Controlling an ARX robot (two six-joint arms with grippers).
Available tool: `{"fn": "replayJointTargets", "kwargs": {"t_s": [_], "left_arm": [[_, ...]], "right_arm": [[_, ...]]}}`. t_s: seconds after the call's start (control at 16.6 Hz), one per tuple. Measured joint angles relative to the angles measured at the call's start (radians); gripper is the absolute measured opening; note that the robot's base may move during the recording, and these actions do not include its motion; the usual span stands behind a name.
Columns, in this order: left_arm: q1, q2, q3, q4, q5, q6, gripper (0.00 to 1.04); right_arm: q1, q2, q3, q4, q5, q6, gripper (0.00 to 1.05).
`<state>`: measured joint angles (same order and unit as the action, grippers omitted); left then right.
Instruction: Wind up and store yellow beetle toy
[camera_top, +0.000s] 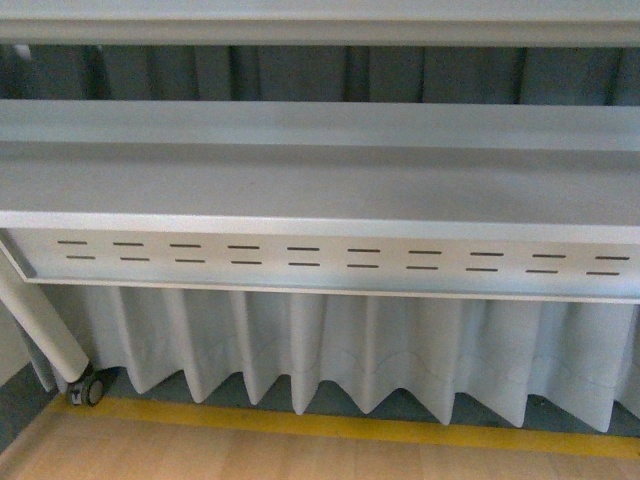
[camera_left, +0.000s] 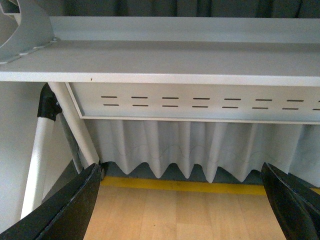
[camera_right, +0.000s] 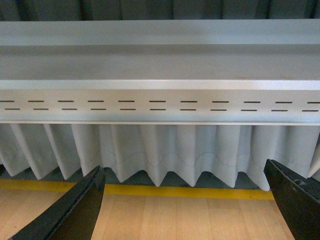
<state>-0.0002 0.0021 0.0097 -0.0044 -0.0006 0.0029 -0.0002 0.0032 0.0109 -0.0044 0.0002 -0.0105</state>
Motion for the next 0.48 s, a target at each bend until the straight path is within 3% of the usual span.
{"fn": "replayJointTargets", "kwargs": {"t_s": [0.48], "left_arm": [[0.000,0.000,0.000,0.000,0.000,0.000,0.98]], "right_arm": [[0.000,0.000,0.000,0.000,0.000,0.000,0.98]]}}
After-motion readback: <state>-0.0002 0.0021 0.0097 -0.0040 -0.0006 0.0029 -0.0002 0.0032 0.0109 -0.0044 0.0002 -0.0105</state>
